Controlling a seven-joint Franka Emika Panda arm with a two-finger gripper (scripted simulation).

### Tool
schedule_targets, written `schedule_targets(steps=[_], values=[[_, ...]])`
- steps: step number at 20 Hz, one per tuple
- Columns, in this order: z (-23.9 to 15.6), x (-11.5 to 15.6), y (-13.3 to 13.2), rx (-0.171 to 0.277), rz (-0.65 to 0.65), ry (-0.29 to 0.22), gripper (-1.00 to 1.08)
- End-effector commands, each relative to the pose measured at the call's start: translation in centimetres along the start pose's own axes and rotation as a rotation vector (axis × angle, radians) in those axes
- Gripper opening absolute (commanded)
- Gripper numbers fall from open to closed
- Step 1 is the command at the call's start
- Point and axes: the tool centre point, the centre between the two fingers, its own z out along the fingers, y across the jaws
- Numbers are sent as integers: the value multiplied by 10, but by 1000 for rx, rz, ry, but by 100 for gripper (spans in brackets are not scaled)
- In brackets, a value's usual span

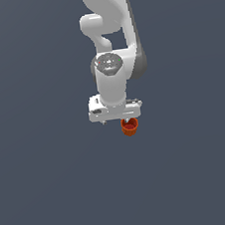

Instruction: Pick up the object and move it to a goal position.

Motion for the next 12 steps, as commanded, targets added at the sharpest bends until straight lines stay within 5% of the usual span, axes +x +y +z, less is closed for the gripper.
schedule_targets(steps=[1,12], values=[[0,0,0,0,0,0,28],[1,1,15,-7,22,-11,28]])
